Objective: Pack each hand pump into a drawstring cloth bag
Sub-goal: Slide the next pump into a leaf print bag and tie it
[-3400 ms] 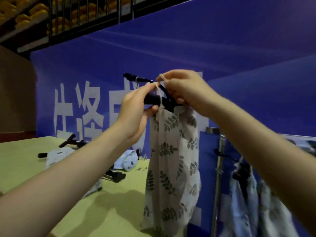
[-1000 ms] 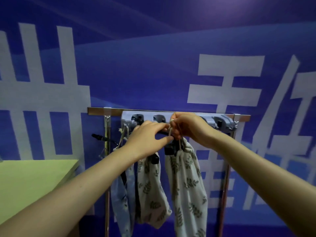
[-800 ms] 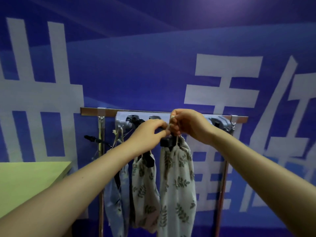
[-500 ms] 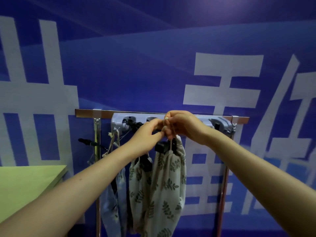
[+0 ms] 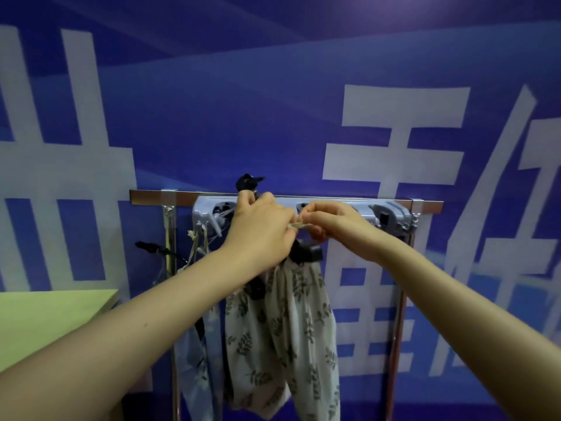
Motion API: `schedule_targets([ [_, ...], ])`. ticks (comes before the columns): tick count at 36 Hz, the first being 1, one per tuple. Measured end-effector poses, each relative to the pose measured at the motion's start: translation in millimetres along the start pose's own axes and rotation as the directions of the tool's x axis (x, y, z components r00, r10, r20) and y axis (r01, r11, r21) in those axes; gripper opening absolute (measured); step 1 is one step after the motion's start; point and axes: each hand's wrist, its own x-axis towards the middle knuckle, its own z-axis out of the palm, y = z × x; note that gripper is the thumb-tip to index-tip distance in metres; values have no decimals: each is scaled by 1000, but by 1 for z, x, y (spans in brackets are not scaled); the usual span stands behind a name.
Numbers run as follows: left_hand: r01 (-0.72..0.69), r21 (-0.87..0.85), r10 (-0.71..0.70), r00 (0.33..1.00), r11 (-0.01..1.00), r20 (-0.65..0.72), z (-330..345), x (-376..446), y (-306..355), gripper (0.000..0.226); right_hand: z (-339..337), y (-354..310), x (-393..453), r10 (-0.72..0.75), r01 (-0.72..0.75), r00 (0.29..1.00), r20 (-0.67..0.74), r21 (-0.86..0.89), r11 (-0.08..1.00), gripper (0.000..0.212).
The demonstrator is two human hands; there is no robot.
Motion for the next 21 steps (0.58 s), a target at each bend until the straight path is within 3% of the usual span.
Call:
schedule_targets([
  [4,120,-11,-118,988,993,102,13,14,-17,21,7,11,9,8,-17,997,-79,-111,994,19],
  [9,71,56,-84,963,996,256,35,17,-11,23,19,29,20,7,-15,988,-157,-53,998,7],
  [14,5,54,-11,993,999,114,45,11,-16,19,22,39,20,-57,70,962,-268,38,997,8],
  [18,6,27,-5,1000,1000,-16,49,6,-21,17,26,40,23,-39,138,931,-363,252,958,18],
  [21,43,50,-42,999,998,-15,51,11,-24,19,25,37,31,-16,124,931,-363,277,953,19],
])
